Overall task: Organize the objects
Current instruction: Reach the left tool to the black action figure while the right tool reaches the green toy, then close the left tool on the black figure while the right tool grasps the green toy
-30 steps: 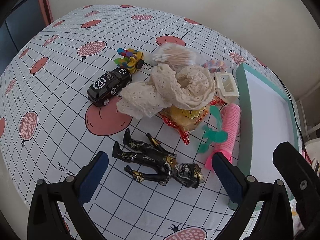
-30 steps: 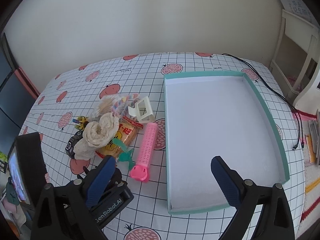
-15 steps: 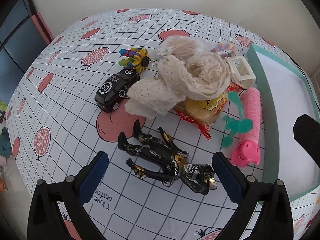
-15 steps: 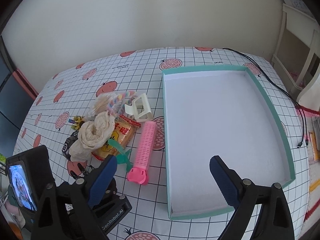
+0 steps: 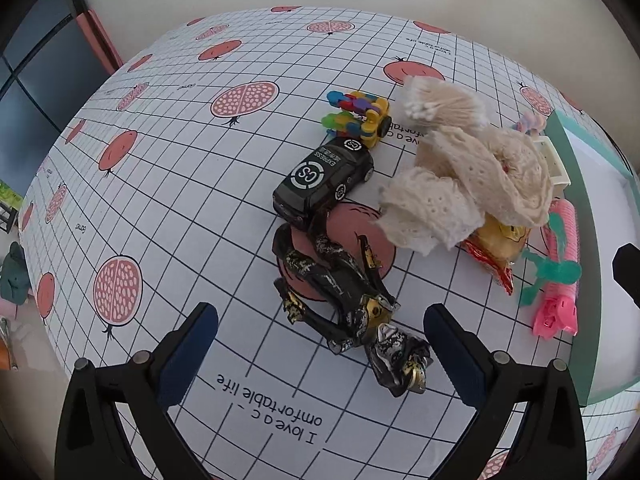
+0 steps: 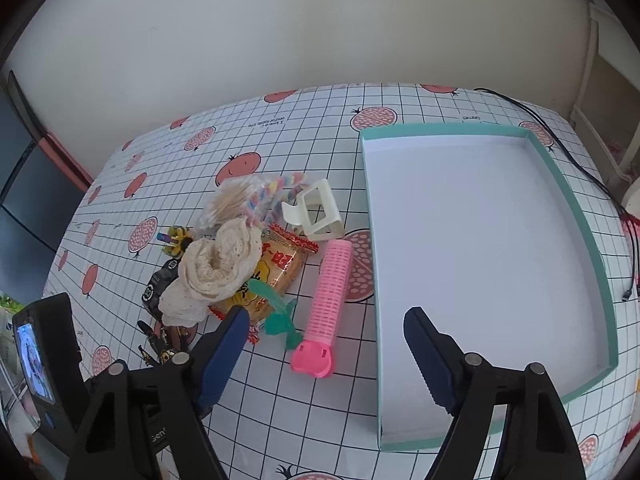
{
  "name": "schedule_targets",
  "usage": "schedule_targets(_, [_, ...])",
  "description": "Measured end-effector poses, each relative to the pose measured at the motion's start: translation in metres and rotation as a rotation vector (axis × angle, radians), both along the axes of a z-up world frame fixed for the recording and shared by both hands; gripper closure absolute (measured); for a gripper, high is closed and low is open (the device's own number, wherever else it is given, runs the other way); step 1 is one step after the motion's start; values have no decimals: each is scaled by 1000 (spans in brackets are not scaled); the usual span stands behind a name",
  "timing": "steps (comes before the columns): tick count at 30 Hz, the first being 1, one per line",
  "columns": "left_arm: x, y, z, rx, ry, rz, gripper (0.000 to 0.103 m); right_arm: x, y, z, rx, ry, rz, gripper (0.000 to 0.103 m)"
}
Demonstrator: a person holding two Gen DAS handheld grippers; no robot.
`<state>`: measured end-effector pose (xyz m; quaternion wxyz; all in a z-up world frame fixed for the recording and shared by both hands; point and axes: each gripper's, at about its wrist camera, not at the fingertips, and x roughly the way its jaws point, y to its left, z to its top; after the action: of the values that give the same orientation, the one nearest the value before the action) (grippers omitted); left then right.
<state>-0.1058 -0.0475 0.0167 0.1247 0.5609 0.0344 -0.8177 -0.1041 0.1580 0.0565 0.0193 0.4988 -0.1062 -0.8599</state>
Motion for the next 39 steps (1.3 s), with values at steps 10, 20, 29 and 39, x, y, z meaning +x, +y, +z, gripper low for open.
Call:
schedule_targets(10, [-2, -3, -1, 58, -50, -5, 7, -13, -1, -6, -59, -41, 1, 43])
schedule_targets(20, [-5, 0, -8, 105, -100, -8, 15, -18, -27, -18, -53, -81, 84, 58])
schedule_targets(29, [-4, 8, -8, 97, -102, -28, 34, -21, -35, -32, -18, -109, 97, 74])
schedule_targets(39, [-2, 13, -7, 102, -98, -30, 41, -21, -35, -33, -24, -105, 101, 84])
